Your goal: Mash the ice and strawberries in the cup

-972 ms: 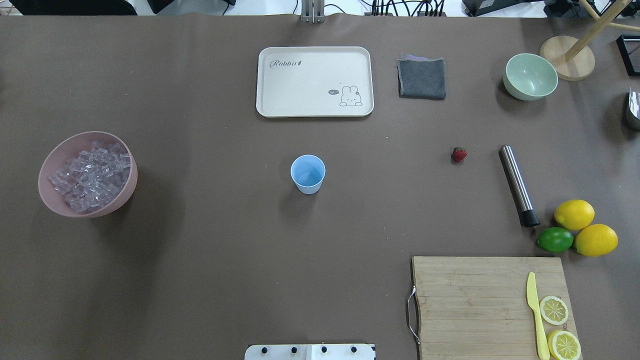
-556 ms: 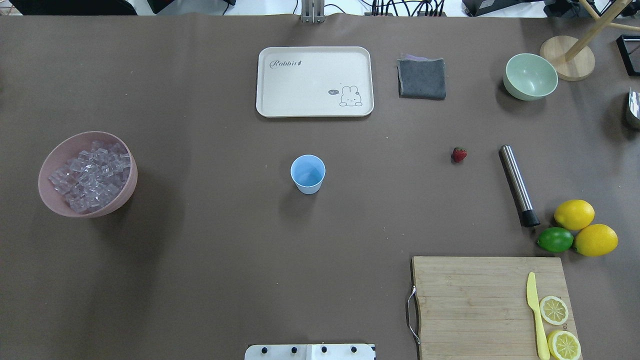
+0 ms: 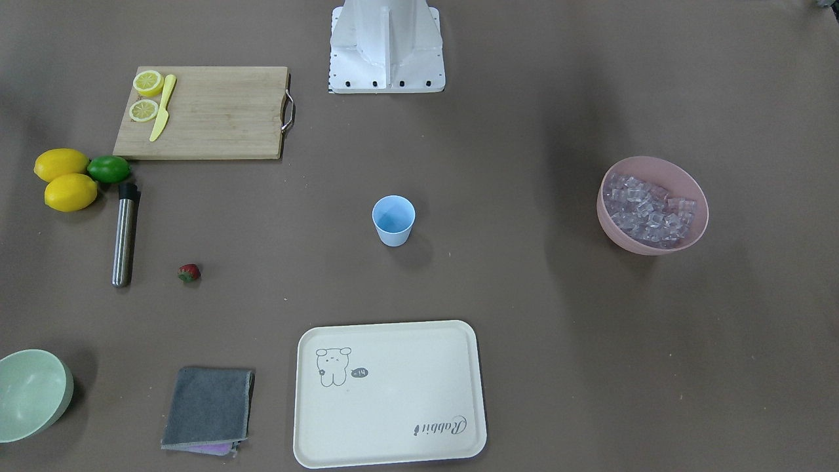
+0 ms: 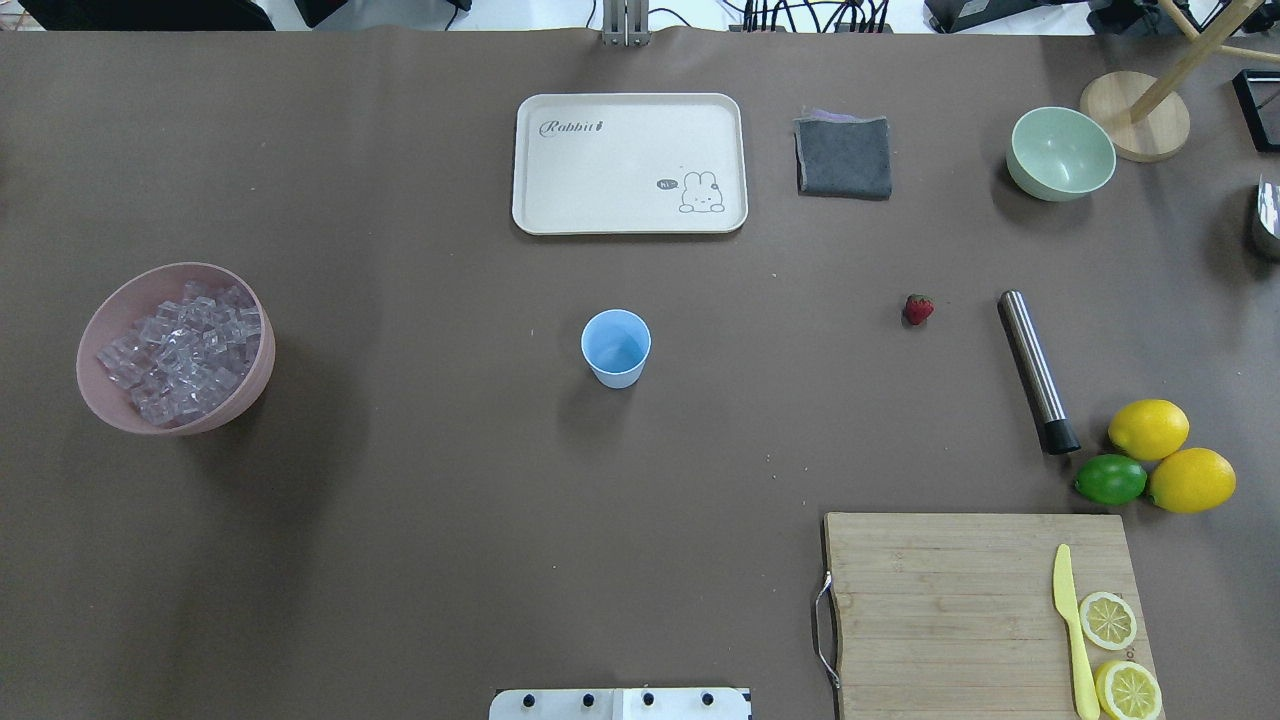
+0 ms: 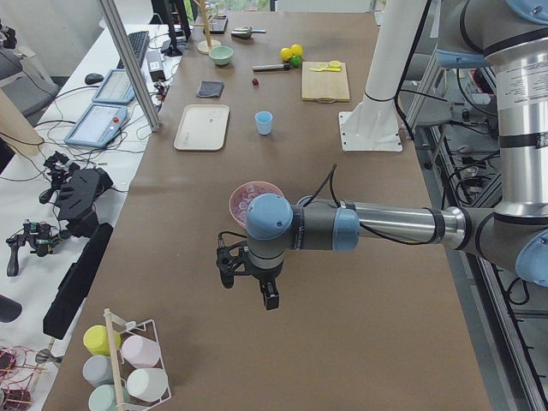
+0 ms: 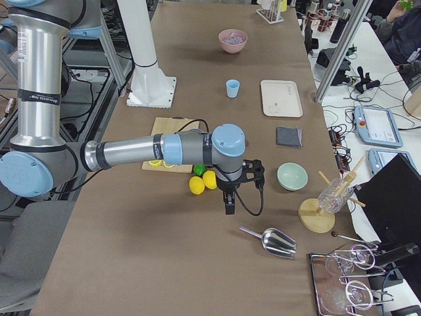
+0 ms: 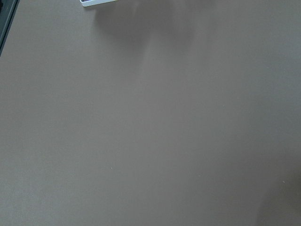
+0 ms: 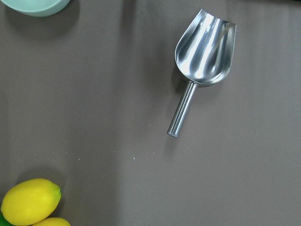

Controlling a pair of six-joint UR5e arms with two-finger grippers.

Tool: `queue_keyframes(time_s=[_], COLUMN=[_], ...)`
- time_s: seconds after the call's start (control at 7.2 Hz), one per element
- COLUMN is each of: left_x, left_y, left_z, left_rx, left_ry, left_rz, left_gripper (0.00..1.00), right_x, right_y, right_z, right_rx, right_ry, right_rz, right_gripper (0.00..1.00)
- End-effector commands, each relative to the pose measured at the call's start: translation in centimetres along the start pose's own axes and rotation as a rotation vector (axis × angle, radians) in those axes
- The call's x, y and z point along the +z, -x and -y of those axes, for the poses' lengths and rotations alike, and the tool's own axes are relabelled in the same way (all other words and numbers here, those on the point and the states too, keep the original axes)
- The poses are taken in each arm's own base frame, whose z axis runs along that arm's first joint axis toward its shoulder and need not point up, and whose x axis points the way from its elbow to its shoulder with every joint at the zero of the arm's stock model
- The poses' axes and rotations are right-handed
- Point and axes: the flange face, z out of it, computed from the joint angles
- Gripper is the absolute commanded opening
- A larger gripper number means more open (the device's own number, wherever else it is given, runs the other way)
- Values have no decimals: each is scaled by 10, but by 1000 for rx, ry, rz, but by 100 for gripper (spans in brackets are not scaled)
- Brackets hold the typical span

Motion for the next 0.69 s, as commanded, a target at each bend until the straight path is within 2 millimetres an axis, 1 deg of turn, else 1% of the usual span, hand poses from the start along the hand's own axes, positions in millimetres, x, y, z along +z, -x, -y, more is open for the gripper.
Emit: queue_keyframes(time_s=[0.0, 0.28, 0.56], left_x=[-2, -7, -11], left_y=[-6, -13, -20], left_z=[3, 7, 13], left_rx=[11, 38, 130], left_ry=[-3, -30, -123], left_rz=[-1, -11, -53], left_gripper=[99, 99, 99], right_x=[-6, -5, 4], right_y=[5, 0, -8], right_z=[4, 7, -3], right_rx=[-36, -33, -47], right_ry=[-48, -56, -71], right_rz=[-5, -3, -2], right_gripper=[100, 100, 100])
